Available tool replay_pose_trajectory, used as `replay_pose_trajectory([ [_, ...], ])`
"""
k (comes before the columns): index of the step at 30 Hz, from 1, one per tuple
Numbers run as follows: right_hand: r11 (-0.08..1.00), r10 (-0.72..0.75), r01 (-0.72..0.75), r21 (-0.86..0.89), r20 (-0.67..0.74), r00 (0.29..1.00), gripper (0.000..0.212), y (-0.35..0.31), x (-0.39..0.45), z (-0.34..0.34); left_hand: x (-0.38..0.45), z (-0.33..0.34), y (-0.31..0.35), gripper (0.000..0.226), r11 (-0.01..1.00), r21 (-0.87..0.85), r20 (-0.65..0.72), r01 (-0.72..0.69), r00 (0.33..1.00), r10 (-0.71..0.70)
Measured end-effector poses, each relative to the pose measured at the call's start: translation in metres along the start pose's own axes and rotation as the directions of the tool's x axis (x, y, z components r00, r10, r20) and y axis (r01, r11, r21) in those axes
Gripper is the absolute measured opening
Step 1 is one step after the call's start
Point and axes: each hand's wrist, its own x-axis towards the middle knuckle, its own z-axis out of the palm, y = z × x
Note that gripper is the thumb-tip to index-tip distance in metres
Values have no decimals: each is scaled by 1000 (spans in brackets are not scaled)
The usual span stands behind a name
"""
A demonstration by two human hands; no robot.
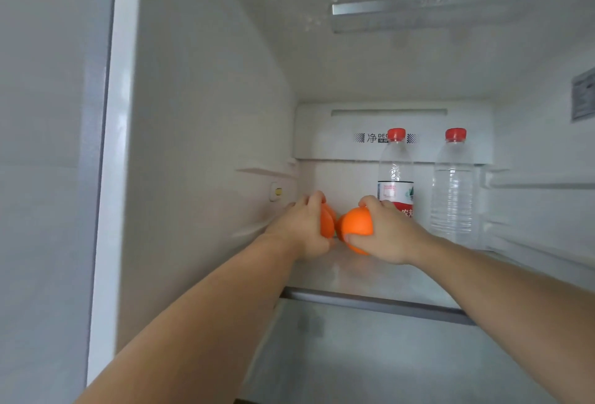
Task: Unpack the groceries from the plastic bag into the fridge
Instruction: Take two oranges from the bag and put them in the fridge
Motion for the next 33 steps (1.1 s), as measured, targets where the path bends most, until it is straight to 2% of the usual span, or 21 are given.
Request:
replay_pose_trajectory([
  [4, 994, 2, 6, 111, -70, 998, 71, 3, 0, 3, 1, 2, -8, 68, 999, -39, -59, 32, 998, -34],
  [8, 989, -7, 20, 149, -91, 996, 68, 0, -3, 2, -3, 1, -8, 73, 998, -57, -150, -10, 989, 1],
  [12, 997, -1, 4, 78, -37, 999, 68, -2, -4, 6, -2, 3, -9, 72, 996, -86, -67, -1, 998, -5],
  [19, 999, 6, -5, 42, -22, 1000, 76, -1, -2, 3, 0, 3, -11, 61, 996, 84, -44, 11, 999, -7],
  [26, 995, -46, 49, 92, -29, 999, 76, 2, 0, 4, 2, 5, -14, 62, 1000, 27, -35, 7, 999, -6],
  [33, 994, -35, 38, 99, -34, 999, 78, 2, -5, 5, -1, 5, -11, 61, 1000, 22, -54, -19, 998, 20],
])
